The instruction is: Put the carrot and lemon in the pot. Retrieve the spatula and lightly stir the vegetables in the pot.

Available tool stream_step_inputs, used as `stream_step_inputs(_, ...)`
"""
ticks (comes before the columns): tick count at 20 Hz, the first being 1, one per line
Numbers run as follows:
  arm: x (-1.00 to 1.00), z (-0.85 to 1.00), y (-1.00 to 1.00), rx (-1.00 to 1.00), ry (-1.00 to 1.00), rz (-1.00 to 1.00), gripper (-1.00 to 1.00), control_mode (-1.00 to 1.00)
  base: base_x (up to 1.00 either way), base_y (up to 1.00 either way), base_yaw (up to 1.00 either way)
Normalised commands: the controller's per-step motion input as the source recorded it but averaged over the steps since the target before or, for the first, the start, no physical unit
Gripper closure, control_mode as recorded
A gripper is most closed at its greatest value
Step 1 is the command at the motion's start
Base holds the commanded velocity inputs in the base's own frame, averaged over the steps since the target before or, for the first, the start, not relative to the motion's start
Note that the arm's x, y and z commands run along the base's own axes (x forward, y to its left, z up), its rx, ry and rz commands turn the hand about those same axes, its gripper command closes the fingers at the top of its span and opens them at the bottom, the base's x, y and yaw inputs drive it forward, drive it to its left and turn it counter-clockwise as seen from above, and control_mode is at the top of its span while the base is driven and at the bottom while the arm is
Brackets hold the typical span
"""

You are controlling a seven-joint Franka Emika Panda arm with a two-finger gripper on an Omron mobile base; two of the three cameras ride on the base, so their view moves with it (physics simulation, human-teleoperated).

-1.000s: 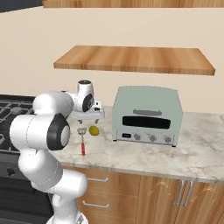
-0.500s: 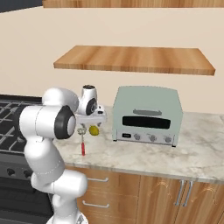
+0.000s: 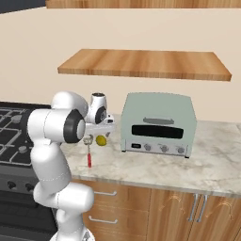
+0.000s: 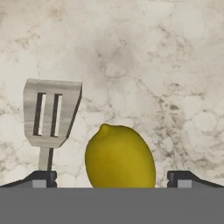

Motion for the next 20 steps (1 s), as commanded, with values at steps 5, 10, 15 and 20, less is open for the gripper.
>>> stream_step_inputs(5,-0.02,-0.03,0.00,0.00,0.02,0.07,-1.00,-1.00,0.00,0.00,0.00)
stream_step_inputs(10,0.00,-0.25,0.00,0.00,0.00,0.07,-1.00,-1.00,0.00,0.00,0.00)
stream_step_inputs(15,0.00,-0.34,0.00,0.00,0.00,0.08,-1.00,-1.00,0.00,0.00,0.00)
stream_step_inputs(20,0.00,-0.19,0.00,0.00,0.02,0.05,-1.00,-1.00,0.00,0.00,0.00)
